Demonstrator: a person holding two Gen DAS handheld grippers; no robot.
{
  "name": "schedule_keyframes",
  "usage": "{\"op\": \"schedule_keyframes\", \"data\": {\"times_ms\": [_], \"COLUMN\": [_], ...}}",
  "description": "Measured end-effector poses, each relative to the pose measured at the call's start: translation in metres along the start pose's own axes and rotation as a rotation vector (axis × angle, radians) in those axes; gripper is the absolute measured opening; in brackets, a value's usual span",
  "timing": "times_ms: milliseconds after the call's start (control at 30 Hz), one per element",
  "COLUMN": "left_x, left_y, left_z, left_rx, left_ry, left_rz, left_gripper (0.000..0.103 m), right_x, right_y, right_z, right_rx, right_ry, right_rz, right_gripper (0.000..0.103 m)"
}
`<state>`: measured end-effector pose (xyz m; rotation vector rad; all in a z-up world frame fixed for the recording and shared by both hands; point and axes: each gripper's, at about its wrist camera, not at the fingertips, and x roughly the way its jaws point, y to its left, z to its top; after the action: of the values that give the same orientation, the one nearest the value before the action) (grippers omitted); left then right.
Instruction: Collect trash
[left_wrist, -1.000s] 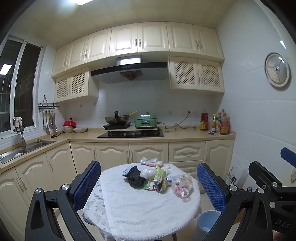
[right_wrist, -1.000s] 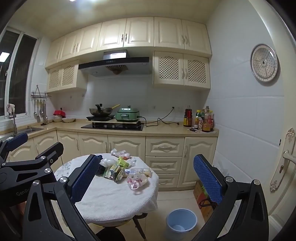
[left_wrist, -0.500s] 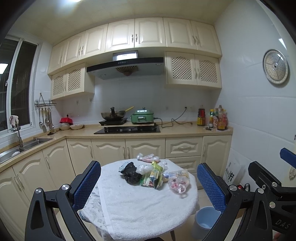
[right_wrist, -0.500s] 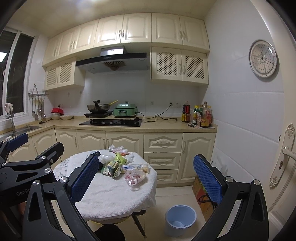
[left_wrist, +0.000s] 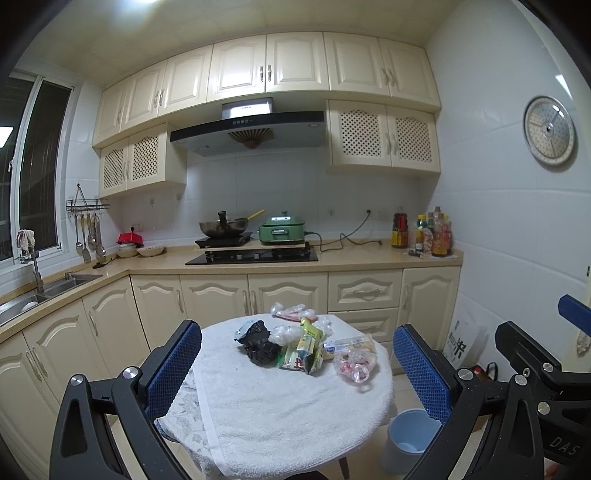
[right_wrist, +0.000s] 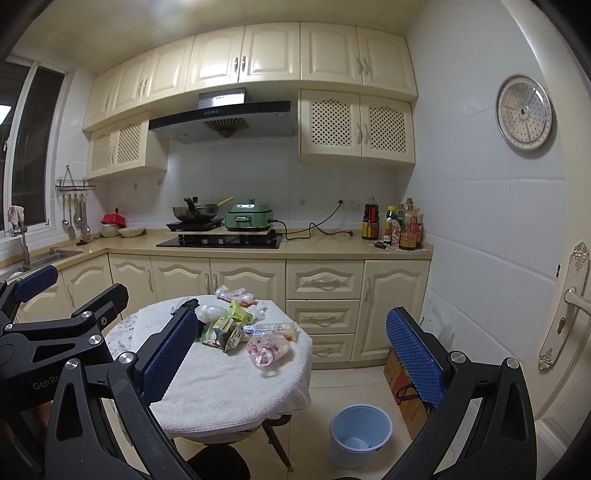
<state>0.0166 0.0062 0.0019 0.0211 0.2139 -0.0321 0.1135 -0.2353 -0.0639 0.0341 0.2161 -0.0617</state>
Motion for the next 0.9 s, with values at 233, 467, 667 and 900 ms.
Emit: {"op": "schedule_keyframes", "data": {"times_ms": [233,467,667,900], "left_x": [-0.0002,0.0015,0.0028,0.0048], "left_y": [-0.0002,-0.0012,-0.0023,-0.0045], "left_z": [0.0006,-0.0008,-0.0004,-0.0017], "left_rx": [0.001,0.003,0.006,0.007], "left_ry": [0.000,0.003,0.003,0.004], "left_rz": [0.000,0.000,-0.002,-0.005], "left_gripper": [0.102,0.102,0.102,0.102], "right_x": [0.0000,0.0013,0.0018,0.0024], "right_y": [-0.0002,-0.0006,-0.0012,-0.0022], "right_z": [0.0006,0.0011,0.0014,0.0013], "right_rx": [0.000,0.004,0.005,0.006], "right_ry": [0.001,0.006,0.008,0.009], "right_rz": [0.001,0.002,0.000,-0.003], "right_gripper": [0.103,0.103,0.103,0.103]}}
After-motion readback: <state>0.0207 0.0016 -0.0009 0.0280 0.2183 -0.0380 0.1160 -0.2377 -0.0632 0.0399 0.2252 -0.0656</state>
